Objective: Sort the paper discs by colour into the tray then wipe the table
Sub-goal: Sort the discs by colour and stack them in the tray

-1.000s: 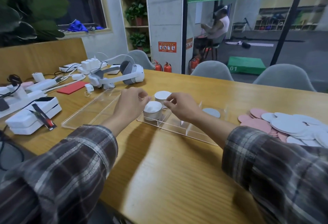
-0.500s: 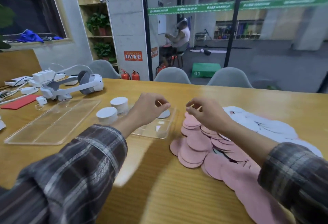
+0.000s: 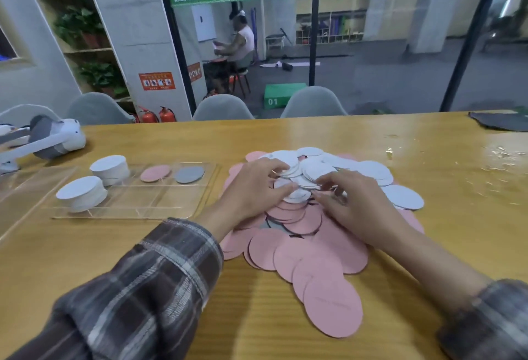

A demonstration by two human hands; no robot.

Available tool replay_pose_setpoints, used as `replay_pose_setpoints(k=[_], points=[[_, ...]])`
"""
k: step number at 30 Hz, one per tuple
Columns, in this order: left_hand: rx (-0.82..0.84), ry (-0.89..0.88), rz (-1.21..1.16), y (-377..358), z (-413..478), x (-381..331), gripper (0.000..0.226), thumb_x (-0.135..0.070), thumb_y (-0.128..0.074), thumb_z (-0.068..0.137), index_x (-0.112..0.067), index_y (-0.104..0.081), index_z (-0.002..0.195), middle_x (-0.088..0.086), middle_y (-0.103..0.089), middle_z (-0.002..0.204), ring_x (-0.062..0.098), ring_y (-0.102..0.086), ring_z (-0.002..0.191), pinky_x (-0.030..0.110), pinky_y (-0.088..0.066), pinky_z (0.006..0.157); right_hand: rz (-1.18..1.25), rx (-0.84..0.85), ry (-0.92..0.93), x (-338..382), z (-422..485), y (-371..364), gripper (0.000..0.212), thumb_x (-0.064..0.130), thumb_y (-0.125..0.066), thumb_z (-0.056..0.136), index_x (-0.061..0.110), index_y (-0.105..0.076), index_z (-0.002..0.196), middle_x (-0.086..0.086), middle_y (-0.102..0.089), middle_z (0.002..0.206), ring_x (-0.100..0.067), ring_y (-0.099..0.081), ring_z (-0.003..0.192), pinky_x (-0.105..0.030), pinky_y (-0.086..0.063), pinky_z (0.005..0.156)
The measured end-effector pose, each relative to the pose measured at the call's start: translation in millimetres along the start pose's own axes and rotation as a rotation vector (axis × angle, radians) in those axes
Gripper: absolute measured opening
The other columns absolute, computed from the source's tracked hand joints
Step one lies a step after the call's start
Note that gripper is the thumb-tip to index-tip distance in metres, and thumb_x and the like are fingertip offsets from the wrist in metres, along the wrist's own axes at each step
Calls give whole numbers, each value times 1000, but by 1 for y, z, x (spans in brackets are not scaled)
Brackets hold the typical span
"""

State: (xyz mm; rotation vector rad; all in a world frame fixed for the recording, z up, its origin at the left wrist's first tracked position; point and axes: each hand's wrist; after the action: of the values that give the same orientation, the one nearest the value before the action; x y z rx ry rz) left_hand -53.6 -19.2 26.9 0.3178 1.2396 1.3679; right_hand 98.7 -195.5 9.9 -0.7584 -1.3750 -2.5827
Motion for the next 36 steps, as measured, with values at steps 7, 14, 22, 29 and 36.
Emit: replay_pose_setpoints(k=[7, 14, 22, 29, 36], points=[[-43, -51, 8, -23, -13, 6, 44, -56, -82, 79, -19, -82, 104, -6, -70, 112, 11, -65, 104, 35, -53, 93, -65, -29, 36, -9, 5, -3, 28, 27, -74, 91, 20, -69, 118, 8, -66, 109, -19, -53, 107, -42, -48, 88], [4, -104, 69, -14, -16, 7, 34, -48, -82, 83, -16, -83, 96, -7, -73, 105, 11, -66, 96, 37, -55, 86, -141, -29, 145, -13, 4, -13, 21, 27, -73, 90, 18, -73, 110, 4, -69, 102, -24, -55, 98, -47, -49, 83], [22, -72, -68, -6, -31, 4, 14, -38, -85, 83, -28, -78, 90, -17, -69, 102, -3, -60, 100, 9, -40, 82, -109, 24, 153, -4, 0, -15, 28, 40, -65, 92, 23, -70, 115, 13, -69, 96, -16, -53, 98, -47, -49, 85], [26, 40, -155, -1, -29, 1, 44, -28, -92, 72, -34, -70, 110, -13, -65, 106, 1, -61, 98, 10, -46, 74, -77, 42, 115, -1, 0, -13, 39, 42, -68, 95, 23, -67, 129, 9, -72, 113, -17, -55, 112, -36, -46, 92], [-72, 185, -525, 6, -26, -6, 13, -9, -84, 84, -17, -79, 93, -6, -70, 76, 7, -63, 69, 18, -53, 71, 30, 40, 101, 8, 0, -13, 42, 45, -69, 94, 23, -66, 129, 14, -67, 103, -11, -56, 106, -27, -44, 88]])
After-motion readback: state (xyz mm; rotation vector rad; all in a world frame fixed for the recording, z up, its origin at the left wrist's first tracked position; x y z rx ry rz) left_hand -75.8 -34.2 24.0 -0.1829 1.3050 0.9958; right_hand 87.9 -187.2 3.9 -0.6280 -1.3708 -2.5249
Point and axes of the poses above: each hand's wrist, its own z-axis towards the middle knuckle, its own y-axis out of the back of the hand, x = y × z
